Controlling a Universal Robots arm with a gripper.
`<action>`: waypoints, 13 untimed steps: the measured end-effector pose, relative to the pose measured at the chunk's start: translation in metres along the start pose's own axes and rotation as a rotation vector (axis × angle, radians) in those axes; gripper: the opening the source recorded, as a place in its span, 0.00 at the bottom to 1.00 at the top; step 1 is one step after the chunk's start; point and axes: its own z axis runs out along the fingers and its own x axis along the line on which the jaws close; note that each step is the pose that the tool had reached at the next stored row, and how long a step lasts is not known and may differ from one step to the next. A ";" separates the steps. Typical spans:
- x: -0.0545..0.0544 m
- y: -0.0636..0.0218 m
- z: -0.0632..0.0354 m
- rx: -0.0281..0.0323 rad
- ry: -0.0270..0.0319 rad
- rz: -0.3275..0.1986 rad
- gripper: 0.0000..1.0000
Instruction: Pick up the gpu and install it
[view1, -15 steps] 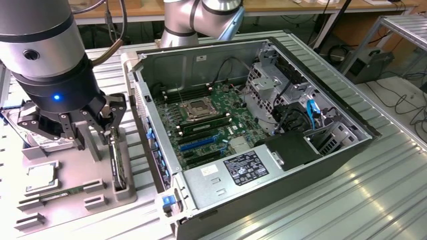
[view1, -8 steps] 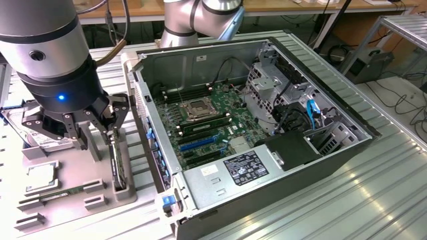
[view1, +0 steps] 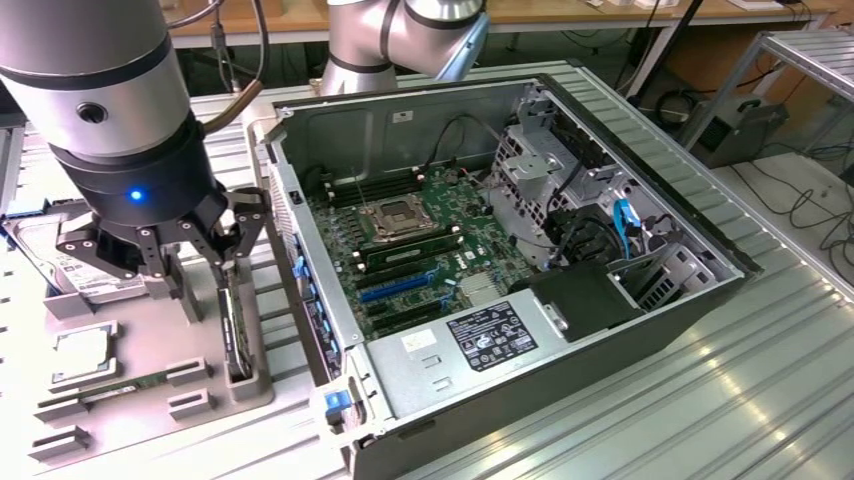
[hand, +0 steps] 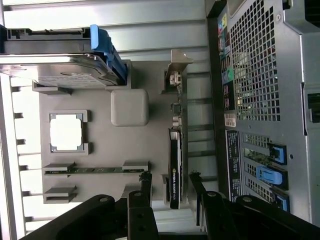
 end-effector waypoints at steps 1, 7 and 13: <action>-0.001 0.0001 0.0002 0.0000 0.0000 0.000 0.42; -0.002 0.0001 0.0019 0.0001 0.0001 0.000 0.42; -0.003 0.0004 0.0050 -0.0001 -0.0001 0.000 0.42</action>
